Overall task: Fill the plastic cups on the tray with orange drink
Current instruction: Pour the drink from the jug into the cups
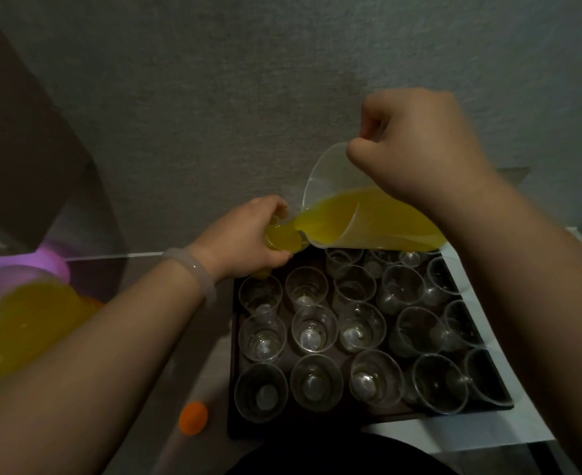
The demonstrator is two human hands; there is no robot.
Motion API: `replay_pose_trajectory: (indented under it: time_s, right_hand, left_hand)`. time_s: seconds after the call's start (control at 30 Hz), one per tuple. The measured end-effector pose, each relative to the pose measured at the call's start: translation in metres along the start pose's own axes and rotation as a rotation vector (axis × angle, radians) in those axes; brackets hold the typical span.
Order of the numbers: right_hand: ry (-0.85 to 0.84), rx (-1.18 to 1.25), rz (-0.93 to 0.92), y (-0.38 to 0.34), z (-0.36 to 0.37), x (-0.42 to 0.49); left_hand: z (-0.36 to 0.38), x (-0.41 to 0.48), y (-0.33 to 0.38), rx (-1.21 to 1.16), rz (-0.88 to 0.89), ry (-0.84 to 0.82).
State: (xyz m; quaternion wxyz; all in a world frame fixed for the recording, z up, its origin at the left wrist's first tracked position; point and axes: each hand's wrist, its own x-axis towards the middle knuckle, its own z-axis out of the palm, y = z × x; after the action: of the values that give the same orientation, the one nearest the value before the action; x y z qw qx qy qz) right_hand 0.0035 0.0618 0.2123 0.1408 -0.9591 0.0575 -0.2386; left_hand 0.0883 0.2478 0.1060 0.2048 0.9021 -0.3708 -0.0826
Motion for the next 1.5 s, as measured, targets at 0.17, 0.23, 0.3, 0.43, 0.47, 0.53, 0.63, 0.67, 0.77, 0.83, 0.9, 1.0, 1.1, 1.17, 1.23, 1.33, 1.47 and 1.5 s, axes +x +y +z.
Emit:
replay_pose_trajectory:
  time_s: [0.17, 0.23, 0.3, 0.43, 0.47, 0.53, 0.63, 0.67, 0.77, 0.83, 0.9, 1.0, 1.1, 1.17, 1.23, 1.33, 1.47, 1.5]
  right_hand:
    - [0.003, 0.0, 0.007, 0.002, 0.0, -0.002]
    - [0.004, 0.01, 0.013, 0.003, 0.001, -0.002]
    - [0.008, 0.021, 0.018, 0.005, 0.001, -0.001]
    - [0.015, 0.072, 0.049, 0.01, 0.003, -0.001]
    - [0.016, 0.092, 0.057, 0.011, 0.003, -0.001]
    - [0.019, 0.121, 0.07, 0.014, 0.004, -0.001]
    - [0.025, 0.181, 0.122, 0.02, 0.003, 0.0]
    - [0.026, 0.216, 0.149, 0.023, 0.003, -0.001]
    - [0.049, 0.342, 0.234, 0.033, 0.002, -0.002]
    - [0.079, 0.43, 0.289, 0.04, 0.001, -0.005]
    - [0.115, 0.512, 0.34, 0.047, 0.001, -0.007]
    - [0.212, 0.622, 0.42, 0.057, 0.003, -0.012]
    - [0.306, 0.713, 0.489, 0.063, 0.005, -0.018]
    - [0.372, 0.759, 0.519, 0.067, 0.006, -0.021]
    - [0.418, 0.776, 0.545, 0.07, 0.007, -0.025]
    - [0.471, 0.784, 0.567, 0.075, 0.008, -0.029]
    - [0.506, 0.816, 0.59, 0.08, 0.01, -0.034]
    - [0.513, 0.822, 0.591, 0.081, 0.011, -0.035]
  left_hand:
    - [0.001, 0.001, 0.0, -0.008, 0.004, -0.004]
    - [0.001, 0.001, 0.0, -0.013, -0.002, -0.003]
    - [0.001, 0.002, 0.001, -0.023, 0.0, 0.006]
    - [0.001, 0.003, 0.002, -0.037, 0.011, 0.018]
    - [0.001, 0.003, 0.003, -0.04, 0.014, 0.018]
    - [0.001, 0.003, 0.004, -0.045, 0.018, 0.023]
    - [0.002, 0.005, 0.004, -0.057, 0.01, 0.043]
    - [0.002, 0.006, 0.004, -0.065, 0.001, 0.054]
    - [0.0, 0.009, 0.003, -0.099, -0.028, 0.073]
    - [0.0, 0.011, 0.004, -0.107, -0.029, 0.072]
    - [0.0, 0.014, 0.004, -0.127, -0.029, 0.075]
    - [0.002, 0.018, 0.005, -0.136, -0.025, 0.08]
    - [0.007, 0.024, 0.003, -0.108, -0.031, 0.055]
    - [0.012, 0.028, 0.002, -0.086, -0.031, 0.025]
    - [0.016, 0.032, 0.001, -0.055, -0.015, -0.016]
    - [0.02, 0.037, 0.003, 0.005, 0.008, -0.085]
    - [0.025, 0.043, 0.006, 0.071, 0.009, -0.153]
    - [0.027, 0.045, 0.006, 0.09, 0.014, -0.169]
